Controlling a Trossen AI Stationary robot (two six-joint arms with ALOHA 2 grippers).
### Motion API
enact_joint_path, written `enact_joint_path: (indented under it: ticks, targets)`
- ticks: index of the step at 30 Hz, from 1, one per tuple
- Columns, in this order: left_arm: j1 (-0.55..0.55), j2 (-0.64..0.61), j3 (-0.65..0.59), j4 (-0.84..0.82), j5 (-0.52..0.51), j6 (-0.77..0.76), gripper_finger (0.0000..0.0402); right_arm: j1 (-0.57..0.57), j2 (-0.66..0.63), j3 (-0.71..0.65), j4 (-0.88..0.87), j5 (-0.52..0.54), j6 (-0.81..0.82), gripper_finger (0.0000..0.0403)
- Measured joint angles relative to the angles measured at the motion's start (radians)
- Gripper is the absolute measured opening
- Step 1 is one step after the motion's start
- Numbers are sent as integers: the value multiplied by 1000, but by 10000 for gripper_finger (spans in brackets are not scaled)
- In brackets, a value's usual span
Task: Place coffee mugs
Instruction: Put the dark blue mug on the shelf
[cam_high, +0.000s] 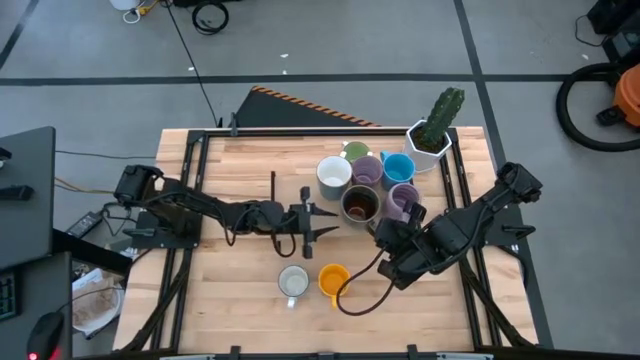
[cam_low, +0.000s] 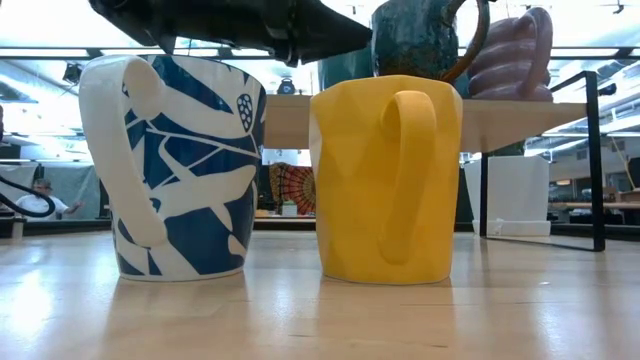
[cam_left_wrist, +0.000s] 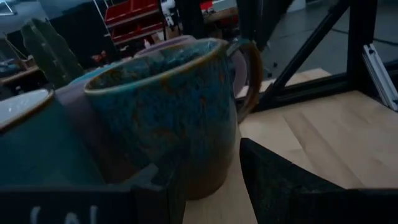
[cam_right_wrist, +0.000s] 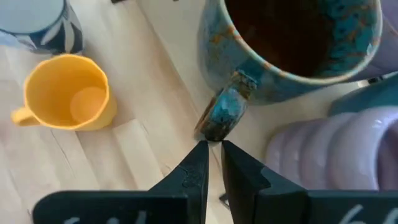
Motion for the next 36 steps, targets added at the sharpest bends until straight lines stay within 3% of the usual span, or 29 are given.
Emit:
enact_joint_path:
  ticks: [14, 18, 25, 36]
  targets:
    - [11, 22, 0, 58, 0, 0, 146, -2, 3, 0, 236, -13, -142, 49]
    - [11, 38, 0, 78, 1, 0, 146, 2, 3, 0, 211, -24, -125, 49]
    - [11, 86, 0, 135, 0, 1, 146, 2, 3, 0, 13, -46, 16, 49]
    - [24, 115, 27, 195, 0, 2, 146, -10, 3, 0, 119, -46, 20, 49]
